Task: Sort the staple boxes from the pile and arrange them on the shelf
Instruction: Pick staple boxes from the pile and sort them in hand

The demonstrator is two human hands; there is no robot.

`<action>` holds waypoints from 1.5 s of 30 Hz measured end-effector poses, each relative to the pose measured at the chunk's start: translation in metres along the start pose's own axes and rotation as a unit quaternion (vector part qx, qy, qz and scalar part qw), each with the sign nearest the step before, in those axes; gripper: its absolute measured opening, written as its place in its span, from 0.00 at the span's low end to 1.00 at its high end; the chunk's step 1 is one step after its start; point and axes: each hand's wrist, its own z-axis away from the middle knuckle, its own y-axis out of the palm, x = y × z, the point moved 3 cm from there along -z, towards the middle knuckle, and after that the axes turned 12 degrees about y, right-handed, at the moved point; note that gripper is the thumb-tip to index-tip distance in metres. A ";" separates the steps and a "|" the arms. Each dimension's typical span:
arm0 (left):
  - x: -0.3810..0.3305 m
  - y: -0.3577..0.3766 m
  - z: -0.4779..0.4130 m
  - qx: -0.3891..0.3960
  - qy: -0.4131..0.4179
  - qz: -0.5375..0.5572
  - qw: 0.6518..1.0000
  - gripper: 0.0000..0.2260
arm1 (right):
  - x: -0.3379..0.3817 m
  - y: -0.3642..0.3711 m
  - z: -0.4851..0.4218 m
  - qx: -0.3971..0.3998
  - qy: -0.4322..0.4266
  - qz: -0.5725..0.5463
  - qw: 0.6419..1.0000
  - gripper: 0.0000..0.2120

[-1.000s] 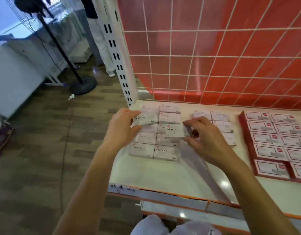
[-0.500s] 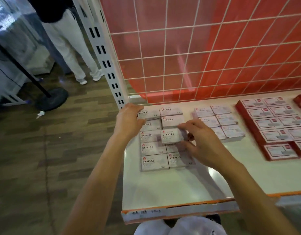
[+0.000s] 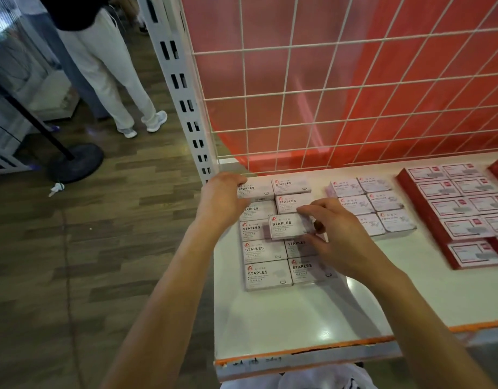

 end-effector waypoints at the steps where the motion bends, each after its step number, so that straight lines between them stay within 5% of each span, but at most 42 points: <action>1: 0.000 0.000 0.000 0.000 -0.001 -0.002 1.000 0.18 | 0.001 0.000 -0.001 0.001 -0.001 0.000 1.000 0.23; 16: -0.005 -0.014 0.025 -0.024 0.035 0.020 0.999 0.23 | 0.018 -0.007 -0.017 -0.006 -0.020 -0.001 1.000 0.23; 23: -0.016 -0.019 0.039 0.064 0.082 0.127 0.986 0.27 | 0.035 -0.001 -0.028 0.000 -0.034 -0.013 0.999 0.24; 34: 0.011 -0.003 0.046 0.011 0.039 0.063 0.997 0.23 | 0.022 0.001 -0.031 -0.042 0.008 0.004 0.999 0.21; 45: 0.008 0.010 0.042 -0.044 -0.013 0.123 0.991 0.26 | 0.010 0.009 -0.041 0.013 0.076 0.032 0.996 0.32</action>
